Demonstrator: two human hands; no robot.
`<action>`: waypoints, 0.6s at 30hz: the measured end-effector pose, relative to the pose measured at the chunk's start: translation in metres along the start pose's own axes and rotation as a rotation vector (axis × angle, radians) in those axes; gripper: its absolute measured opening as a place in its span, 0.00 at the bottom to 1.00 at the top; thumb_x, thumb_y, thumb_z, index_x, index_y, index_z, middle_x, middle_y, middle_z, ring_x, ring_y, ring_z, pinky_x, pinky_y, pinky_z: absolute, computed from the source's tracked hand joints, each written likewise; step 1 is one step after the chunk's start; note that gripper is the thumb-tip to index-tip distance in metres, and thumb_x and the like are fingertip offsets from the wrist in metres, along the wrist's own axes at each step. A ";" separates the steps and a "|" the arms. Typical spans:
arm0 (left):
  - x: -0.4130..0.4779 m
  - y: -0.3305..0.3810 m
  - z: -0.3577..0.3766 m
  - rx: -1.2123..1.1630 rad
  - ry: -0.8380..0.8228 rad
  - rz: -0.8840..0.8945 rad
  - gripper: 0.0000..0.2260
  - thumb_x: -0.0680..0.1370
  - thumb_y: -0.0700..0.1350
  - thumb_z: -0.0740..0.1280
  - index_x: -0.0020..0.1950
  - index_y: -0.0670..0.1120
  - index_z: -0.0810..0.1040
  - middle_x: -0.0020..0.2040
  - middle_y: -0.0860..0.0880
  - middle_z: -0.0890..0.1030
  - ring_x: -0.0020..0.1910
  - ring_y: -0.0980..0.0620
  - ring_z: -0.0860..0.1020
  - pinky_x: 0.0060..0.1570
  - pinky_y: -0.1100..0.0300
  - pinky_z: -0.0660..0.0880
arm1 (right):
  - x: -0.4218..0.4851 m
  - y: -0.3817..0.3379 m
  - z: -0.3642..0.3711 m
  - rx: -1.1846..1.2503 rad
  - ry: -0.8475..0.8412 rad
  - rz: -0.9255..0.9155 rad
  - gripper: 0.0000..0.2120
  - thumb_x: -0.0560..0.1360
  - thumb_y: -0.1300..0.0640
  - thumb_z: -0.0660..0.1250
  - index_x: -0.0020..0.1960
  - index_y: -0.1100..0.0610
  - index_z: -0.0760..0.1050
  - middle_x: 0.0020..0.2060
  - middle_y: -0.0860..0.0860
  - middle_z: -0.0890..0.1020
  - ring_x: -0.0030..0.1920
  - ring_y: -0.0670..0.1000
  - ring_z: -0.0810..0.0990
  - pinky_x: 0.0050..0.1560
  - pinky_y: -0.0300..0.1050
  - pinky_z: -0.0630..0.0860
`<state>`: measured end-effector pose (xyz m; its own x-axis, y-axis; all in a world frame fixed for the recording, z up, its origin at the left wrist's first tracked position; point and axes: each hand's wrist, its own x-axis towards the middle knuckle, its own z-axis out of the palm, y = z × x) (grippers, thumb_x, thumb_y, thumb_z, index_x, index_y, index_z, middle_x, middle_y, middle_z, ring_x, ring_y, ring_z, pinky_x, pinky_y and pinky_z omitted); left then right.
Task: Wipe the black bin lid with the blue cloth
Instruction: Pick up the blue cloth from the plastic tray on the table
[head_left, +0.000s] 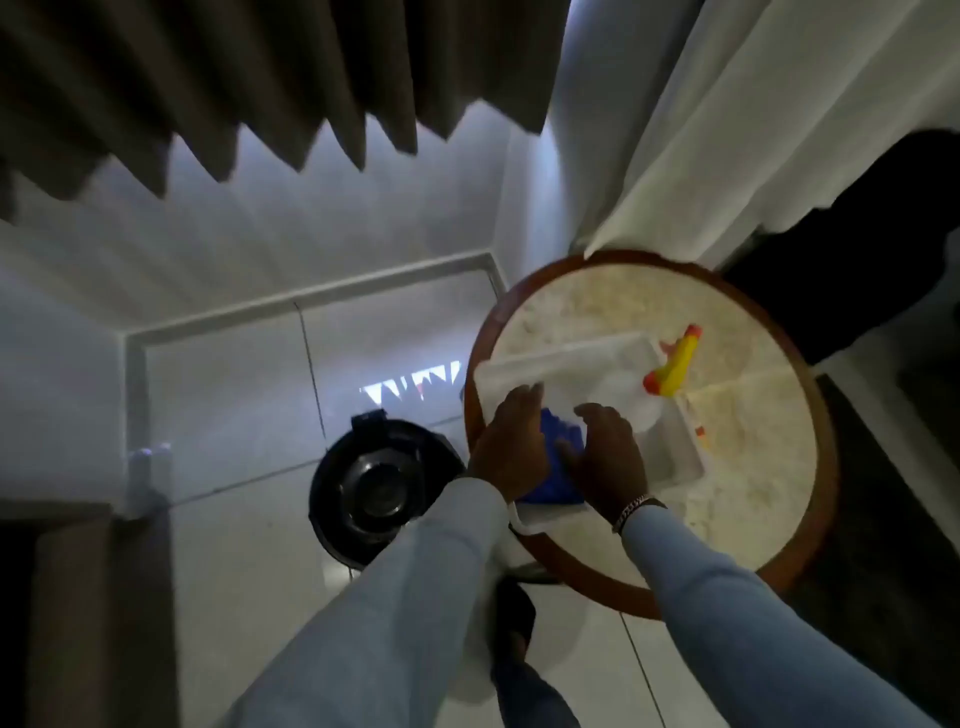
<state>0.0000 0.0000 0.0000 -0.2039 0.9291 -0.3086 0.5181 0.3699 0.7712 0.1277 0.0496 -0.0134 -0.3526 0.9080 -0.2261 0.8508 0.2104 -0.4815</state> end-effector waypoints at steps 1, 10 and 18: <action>0.010 -0.006 0.012 0.041 -0.052 -0.017 0.30 0.78 0.38 0.63 0.78 0.43 0.54 0.78 0.40 0.59 0.77 0.42 0.58 0.76 0.48 0.58 | 0.003 0.008 0.010 -0.010 -0.043 0.042 0.22 0.71 0.51 0.70 0.62 0.57 0.69 0.59 0.58 0.76 0.59 0.58 0.73 0.58 0.52 0.72; 0.062 -0.030 0.065 0.588 -0.092 -0.104 0.20 0.75 0.46 0.68 0.64 0.39 0.70 0.61 0.37 0.75 0.61 0.37 0.73 0.62 0.42 0.71 | 0.018 0.048 0.067 -0.007 -0.059 0.175 0.19 0.69 0.54 0.73 0.55 0.59 0.71 0.49 0.58 0.78 0.46 0.58 0.78 0.42 0.44 0.70; 0.062 -0.044 0.063 0.385 -0.120 -0.012 0.14 0.74 0.43 0.67 0.59 0.41 0.74 0.58 0.37 0.74 0.56 0.35 0.74 0.57 0.43 0.72 | 0.024 0.049 0.065 0.028 -0.085 0.203 0.17 0.68 0.60 0.74 0.54 0.63 0.77 0.48 0.63 0.83 0.49 0.62 0.81 0.51 0.52 0.75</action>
<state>0.0166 0.0412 -0.0880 -0.1247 0.9094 -0.3967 0.7945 0.3310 0.5091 0.1355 0.0583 -0.0975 -0.2075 0.8968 -0.3907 0.8971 0.0152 -0.4415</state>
